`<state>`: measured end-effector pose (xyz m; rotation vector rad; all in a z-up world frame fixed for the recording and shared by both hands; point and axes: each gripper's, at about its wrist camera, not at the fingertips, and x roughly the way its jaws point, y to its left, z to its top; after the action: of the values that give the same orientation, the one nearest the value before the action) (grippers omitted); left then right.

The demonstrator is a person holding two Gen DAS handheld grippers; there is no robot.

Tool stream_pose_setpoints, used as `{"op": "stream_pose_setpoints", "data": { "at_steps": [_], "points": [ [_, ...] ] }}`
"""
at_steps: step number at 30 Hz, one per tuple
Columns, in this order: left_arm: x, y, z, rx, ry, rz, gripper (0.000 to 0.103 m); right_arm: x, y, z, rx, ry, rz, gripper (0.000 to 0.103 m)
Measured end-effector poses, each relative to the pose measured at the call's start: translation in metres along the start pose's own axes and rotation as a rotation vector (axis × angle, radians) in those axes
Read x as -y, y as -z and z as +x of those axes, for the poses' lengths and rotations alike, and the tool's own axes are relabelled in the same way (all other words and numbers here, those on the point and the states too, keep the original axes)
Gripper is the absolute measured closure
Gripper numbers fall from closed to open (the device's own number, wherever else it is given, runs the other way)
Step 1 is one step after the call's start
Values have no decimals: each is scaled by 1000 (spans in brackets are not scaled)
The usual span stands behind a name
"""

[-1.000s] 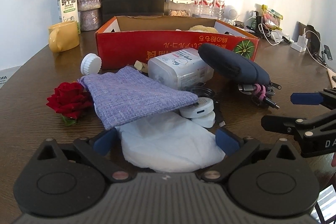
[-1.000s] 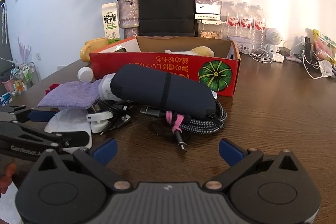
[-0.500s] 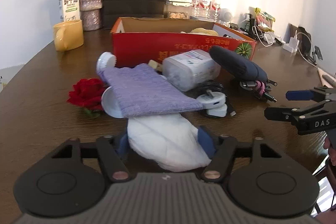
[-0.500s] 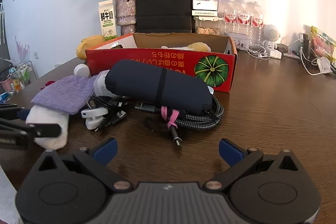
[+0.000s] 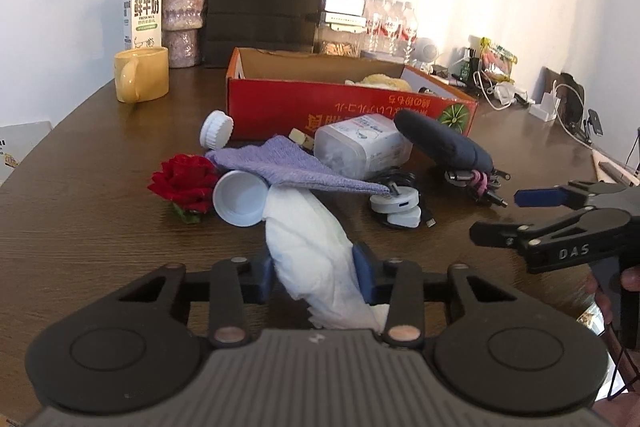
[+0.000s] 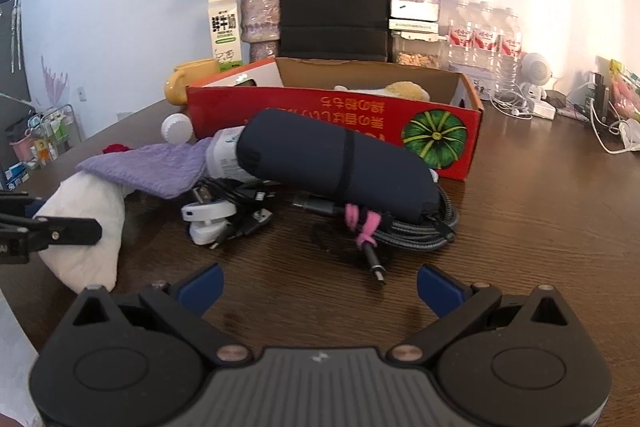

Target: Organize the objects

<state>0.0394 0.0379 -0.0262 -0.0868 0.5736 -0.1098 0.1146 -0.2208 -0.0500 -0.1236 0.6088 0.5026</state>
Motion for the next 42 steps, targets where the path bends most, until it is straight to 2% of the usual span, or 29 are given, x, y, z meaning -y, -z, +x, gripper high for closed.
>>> {"op": "stream_pose_setpoints", "data": {
  "at_steps": [16, 22, 24, 27, 29, 31, 38, 42],
  "points": [
    [-13, -7, -42, 119, 25, -20, 65, -41, -13, 3, 16, -63, -109, 0],
    [-22, -5, -43, 123, 15, -46, 65, -57, -20, 9, 27, -83, -147, 2],
    [-25, -5, -43, 126, 14, -54, 65, -60, -22, 11, 28, -85, -153, 9],
    [-29, -4, -43, 126, 16, -60, 65, -64, -26, 16, 25, -91, -160, 23],
    [-32, -3, -42, 123, 18, -65, 65, -66, -28, 19, 24, -94, -164, 36],
    [-34, -2, -41, 122, 19, -70, 65, -69, -30, 23, 20, -95, -168, 44],
    [-41, 0, -40, 122, 17, -83, 64, -69, -37, 24, 59, -89, -141, 46],
    [-42, 0, -38, 120, 27, -87, 64, -67, -45, 32, 51, -86, -98, 50]
  ]
}}
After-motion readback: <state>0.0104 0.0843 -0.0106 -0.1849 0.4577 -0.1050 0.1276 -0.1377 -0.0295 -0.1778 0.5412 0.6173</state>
